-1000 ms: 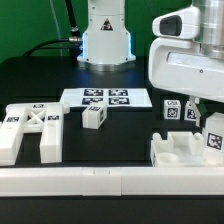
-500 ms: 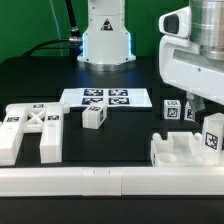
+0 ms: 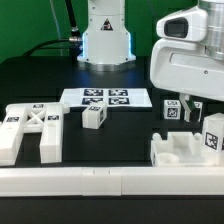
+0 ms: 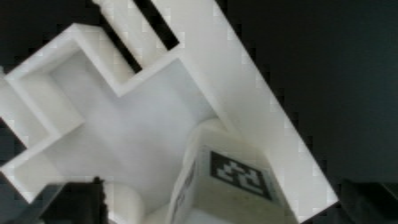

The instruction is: Assemble chair

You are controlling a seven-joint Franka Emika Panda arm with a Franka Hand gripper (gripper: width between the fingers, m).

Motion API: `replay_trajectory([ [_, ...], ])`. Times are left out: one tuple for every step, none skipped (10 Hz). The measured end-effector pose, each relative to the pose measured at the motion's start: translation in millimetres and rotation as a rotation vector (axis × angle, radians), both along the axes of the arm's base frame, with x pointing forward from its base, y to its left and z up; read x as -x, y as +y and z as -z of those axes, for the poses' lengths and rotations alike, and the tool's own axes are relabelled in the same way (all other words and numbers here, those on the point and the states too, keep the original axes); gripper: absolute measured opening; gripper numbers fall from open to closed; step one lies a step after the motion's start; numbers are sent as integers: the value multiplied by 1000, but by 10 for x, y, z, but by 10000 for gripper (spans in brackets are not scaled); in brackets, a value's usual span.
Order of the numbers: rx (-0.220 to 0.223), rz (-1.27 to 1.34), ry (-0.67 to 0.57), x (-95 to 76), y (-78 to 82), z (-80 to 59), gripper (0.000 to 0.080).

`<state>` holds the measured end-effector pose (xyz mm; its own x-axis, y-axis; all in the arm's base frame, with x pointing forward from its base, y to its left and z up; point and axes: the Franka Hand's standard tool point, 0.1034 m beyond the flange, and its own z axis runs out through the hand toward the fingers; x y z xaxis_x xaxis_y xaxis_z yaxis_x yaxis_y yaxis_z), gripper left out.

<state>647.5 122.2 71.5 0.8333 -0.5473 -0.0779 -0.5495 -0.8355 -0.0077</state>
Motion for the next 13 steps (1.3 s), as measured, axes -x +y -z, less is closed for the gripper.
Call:
replay_trajectory([
  [-6,-118,-6,-1,-2,0,649],
  [-9,-207,-11,-1,-4,0,649],
  [-9,-278,-14,-5,-9,-3,649],
  [-13,-406,-21,-15,-24,-9,649],
  [-17,-507,-27,-25,-40,-15,649],
  [-13,-593,-29,-25,-43,-15,649],
  [-15,-662,-31,-25,-44,-15,649],
  [-19,-721,-33,-26,-50,-14,649],
  [-22,-785,-36,-26,-60,-13,649],
  [-26,-850,-38,-27,-67,-12,649],
  [-27,-875,-39,-28,-74,-12,649],
  [-27,-877,-38,-29,-92,-6,521],
  [-27,-873,-38,-29,-93,-6,386],
])
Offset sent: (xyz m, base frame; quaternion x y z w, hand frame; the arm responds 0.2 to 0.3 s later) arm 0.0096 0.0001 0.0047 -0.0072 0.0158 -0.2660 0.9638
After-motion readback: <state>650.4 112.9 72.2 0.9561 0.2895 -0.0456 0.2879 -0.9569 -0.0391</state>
